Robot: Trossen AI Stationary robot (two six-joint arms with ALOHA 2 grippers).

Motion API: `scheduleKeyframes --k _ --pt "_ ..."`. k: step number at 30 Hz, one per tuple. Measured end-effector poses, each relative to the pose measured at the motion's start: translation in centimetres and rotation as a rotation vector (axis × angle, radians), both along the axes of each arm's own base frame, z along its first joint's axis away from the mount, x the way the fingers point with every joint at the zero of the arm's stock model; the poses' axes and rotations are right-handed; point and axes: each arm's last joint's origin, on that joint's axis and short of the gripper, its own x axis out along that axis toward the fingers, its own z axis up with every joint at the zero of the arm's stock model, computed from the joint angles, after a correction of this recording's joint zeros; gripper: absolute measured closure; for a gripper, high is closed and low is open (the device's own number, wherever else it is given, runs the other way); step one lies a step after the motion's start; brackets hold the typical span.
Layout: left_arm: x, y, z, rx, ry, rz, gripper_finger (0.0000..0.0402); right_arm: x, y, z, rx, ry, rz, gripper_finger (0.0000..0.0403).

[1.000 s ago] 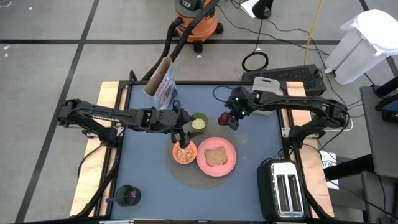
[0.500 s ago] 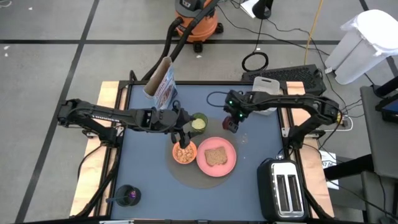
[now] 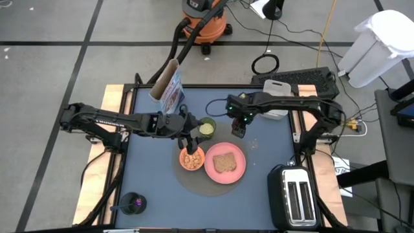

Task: Arrange a breakfast setting
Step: Put the apple on the gray table mat to the right side of the green cup

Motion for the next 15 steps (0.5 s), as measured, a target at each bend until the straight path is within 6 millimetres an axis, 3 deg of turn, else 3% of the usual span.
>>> scheduleKeyframes --k 6,15 --pt "0.0 0.0 0.0 0.0 0.0 0.0 0.0064 2.1 0.1 -1.1 0.004 0.034 0.047 0.0149" --pt "0.0 0.0 0.0 0.0 0.0 0.0 0.0064 2.8 -0.2 -2.2 0.007 0.055 0.062 0.0149"
